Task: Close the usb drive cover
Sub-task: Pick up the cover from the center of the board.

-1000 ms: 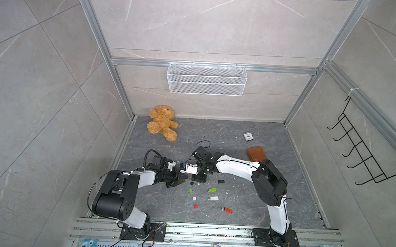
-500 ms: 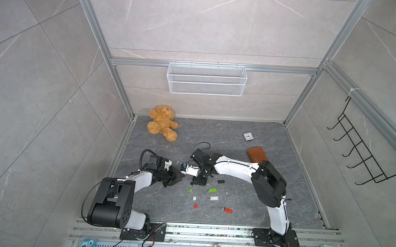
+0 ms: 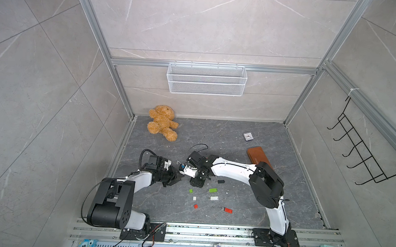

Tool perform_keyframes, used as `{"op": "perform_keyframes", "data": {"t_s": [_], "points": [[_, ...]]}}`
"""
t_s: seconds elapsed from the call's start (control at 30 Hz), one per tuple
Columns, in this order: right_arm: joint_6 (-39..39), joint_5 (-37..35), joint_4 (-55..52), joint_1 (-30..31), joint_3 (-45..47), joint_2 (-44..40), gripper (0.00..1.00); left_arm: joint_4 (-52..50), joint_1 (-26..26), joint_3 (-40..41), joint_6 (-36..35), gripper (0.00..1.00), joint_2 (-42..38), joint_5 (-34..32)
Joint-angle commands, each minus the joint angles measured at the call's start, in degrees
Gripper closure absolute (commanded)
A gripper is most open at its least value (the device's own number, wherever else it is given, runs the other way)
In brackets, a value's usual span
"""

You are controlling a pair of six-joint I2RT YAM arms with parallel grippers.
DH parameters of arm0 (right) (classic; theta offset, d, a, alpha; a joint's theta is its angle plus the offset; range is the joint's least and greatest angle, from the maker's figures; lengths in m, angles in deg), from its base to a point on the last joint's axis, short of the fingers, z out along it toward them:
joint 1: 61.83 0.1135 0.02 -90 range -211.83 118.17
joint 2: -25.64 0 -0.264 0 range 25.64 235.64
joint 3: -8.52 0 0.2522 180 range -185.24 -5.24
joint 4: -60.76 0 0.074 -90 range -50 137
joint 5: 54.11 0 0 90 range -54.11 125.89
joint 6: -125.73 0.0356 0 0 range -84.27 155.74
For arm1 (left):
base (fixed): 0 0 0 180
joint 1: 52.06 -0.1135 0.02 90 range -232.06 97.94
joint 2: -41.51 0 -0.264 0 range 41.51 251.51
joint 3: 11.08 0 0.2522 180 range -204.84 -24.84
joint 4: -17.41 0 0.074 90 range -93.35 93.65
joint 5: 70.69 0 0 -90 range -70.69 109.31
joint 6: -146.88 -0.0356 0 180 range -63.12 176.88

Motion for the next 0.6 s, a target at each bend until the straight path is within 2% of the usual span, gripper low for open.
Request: {"op": "perform_keyframes", "data": {"t_s": [0.0, 0.57], "points": [[1.50, -0.29, -1.65, 0.93, -1.84, 1.67, 0.57, -0.38, -0.39, -0.03, -1.47, 0.65, -0.81, 0.34], [3.27, -3.60, -3.95, 1.67, -4.06, 4.57, 0.61, -0.12, -0.47, 0.09, -1.36, 0.65, -0.59, 0.34]]}}
